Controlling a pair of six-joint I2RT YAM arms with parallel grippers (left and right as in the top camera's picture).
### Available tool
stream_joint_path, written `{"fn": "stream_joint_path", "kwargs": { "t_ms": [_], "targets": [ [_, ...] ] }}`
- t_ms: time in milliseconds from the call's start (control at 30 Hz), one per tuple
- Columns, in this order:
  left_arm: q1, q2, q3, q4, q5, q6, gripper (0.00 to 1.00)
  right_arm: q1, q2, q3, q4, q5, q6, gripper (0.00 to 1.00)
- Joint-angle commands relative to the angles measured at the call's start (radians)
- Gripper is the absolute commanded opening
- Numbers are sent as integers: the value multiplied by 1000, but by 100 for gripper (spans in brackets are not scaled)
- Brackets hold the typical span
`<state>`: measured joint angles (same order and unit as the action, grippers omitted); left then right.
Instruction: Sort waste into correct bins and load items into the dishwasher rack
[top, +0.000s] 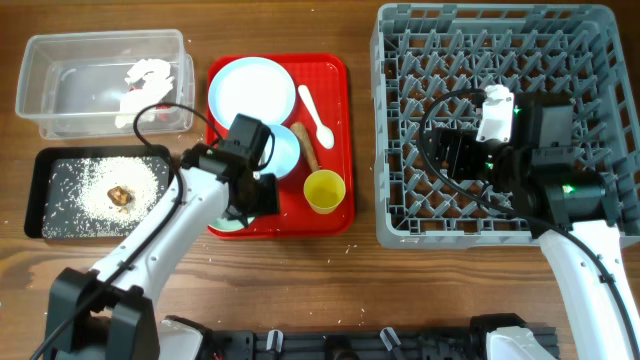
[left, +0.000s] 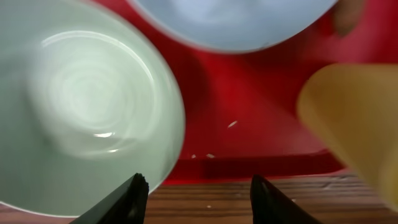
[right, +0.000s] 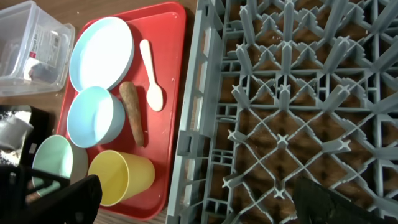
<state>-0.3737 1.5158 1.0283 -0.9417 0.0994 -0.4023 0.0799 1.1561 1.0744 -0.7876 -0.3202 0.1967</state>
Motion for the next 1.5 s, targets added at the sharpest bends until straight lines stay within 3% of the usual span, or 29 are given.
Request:
{"fn": "stream_joint_path", "kwargs": {
  "t_ms": [0,533,633,833,1167,1233,1367,1467],
  "targets": [
    [-12,3,121,-18,32,1,55,7,7,17,-8,5,-3,100],
    [-79,18,150,177,51,5,64,7,7,17,-19,6,-3,100],
    [-97,45,150,179,49,5,61,7,7,17,-25,6,-3,100],
    [-148,150,150,183,48,5,49,7,8,17,-20,10,-3,100],
    [-163,226,150,200,49,-5,4,7,8,17,-21,9,-3,100],
    [-151,220,153,194,58,-42,4,7,9,17,-19,9,-2,100],
    [-71,186,170,195,311,-51,4,7,21,17,-14,-63,10,100],
    [44,154,171,237,650,-51,4,7,49,17,10,-219,-41,100]
  ]
}}
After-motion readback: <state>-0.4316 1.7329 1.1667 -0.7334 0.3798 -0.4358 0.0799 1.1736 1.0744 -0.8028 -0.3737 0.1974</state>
